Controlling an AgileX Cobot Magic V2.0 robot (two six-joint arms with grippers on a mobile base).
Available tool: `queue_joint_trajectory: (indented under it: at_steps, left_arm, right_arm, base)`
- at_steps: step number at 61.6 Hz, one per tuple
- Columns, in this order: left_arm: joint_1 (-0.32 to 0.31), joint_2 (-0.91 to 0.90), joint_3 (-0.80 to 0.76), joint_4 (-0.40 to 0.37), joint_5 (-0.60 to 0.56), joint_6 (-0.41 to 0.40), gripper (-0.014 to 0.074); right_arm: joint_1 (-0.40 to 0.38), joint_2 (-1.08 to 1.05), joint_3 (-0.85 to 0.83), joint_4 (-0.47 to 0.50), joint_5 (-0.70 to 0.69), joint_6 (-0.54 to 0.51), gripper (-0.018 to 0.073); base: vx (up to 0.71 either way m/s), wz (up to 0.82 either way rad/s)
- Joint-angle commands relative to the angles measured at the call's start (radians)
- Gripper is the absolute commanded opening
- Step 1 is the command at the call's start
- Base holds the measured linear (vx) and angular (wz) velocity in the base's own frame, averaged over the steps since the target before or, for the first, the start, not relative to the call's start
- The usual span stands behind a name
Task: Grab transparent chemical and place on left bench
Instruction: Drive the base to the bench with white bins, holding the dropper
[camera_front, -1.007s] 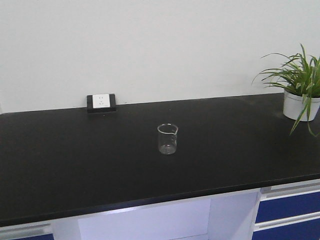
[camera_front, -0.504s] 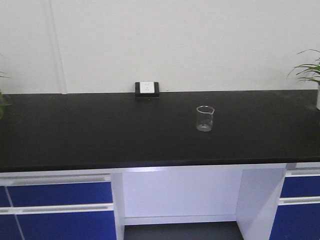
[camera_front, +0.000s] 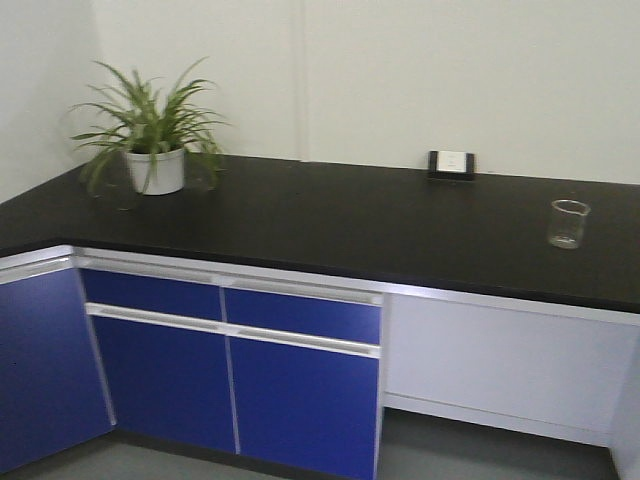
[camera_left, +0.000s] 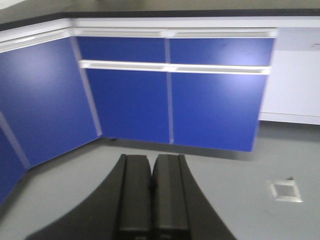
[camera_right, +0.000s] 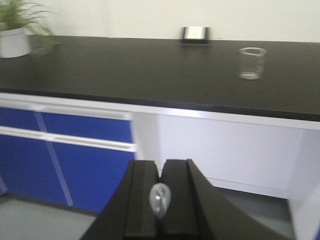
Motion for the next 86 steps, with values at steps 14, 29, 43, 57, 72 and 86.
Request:
queue_joint_trajectory:
  at_steps: [14,29,43,57,72,86]
  left_arm:
    - [-0.002,-0.019,0.016,-0.001,-0.078,-0.008,-0.0003]
    - [-0.002,-0.019,0.016,-0.001,-0.078,-0.008,-0.0003]
    - [-0.002,-0.019,0.016,-0.001,-0.078,-0.008,-0.0003]
    - [-0.002,-0.019,0.016,-0.001,-0.078,-0.008,-0.0003]
    - [-0.002,-0.019,0.016,-0.001,-0.078,-0.008,-0.0003]
    - [-0.002,-0.019,0.016,-0.001,-0.078,-0.008,-0.0003]
  right_arm:
    - [-0.003,-0.006,-0.028,-0.010,-0.068,-0.004,-0.0003]
    - [-0.003,-0.006,-0.028,-0.010,-0.068,-0.004,-0.0003]
    - [-0.003,-0.006,-0.028,-0.010,-0.068,-0.004,-0.0003]
    - [-0.003,-0.006,-0.028,-0.010,-0.068,-0.004,-0.0003]
    - [-0.003,-0.006,-0.028,-0.010,-0.068,-0.004,-0.0003]
    - [-0.003,-0.006,-0.028,-0.010,-0.068,-0.004,-0.0003]
  base:
    - [-0.31,0.80]
    - [-0.25,0.77]
    - [-0.18,0.66]
    - [-0.11,0.68]
    - [0.00,0.79]
    - [0.12,0.67]
